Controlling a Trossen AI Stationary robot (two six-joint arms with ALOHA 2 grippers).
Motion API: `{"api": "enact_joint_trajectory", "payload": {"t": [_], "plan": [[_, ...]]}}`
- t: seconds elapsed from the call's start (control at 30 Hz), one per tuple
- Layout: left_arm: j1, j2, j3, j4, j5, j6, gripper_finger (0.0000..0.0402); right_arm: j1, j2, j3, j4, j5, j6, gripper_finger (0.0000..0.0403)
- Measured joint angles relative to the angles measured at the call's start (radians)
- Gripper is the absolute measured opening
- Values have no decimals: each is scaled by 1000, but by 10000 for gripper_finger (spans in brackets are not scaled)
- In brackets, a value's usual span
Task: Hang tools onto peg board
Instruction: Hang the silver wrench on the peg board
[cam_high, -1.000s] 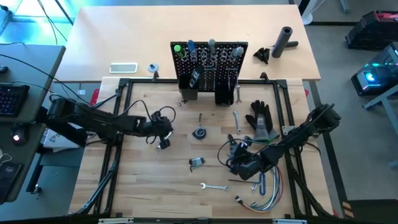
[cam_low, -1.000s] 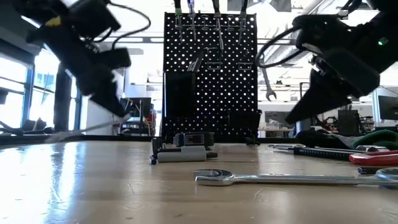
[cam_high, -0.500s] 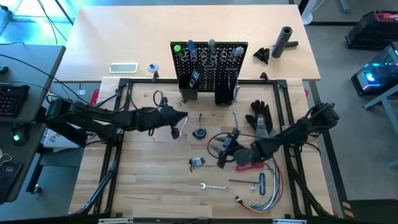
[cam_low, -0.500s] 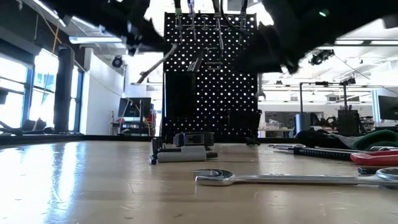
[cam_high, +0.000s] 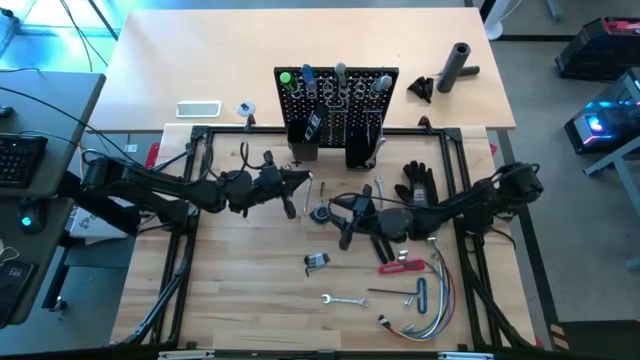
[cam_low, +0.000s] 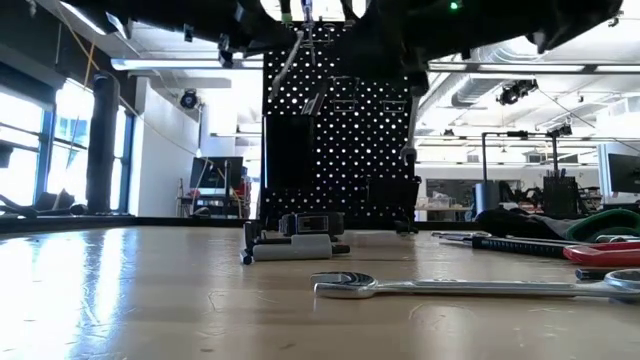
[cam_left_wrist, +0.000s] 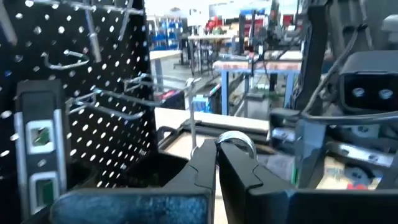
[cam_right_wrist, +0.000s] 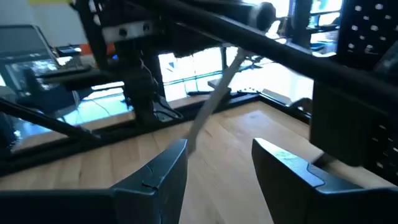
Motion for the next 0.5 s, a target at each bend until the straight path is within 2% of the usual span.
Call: {"api": "enact_joint_trajectory", "payload": {"t": [0.2, 0.5], "plan": [[-6, 96, 3, 155, 1, 24, 0, -28, 0, 20, 0, -48, -8, 177], [-32, 194, 128, 170, 0, 109, 0, -41, 0, 21, -4, -51, 11, 177]]}}
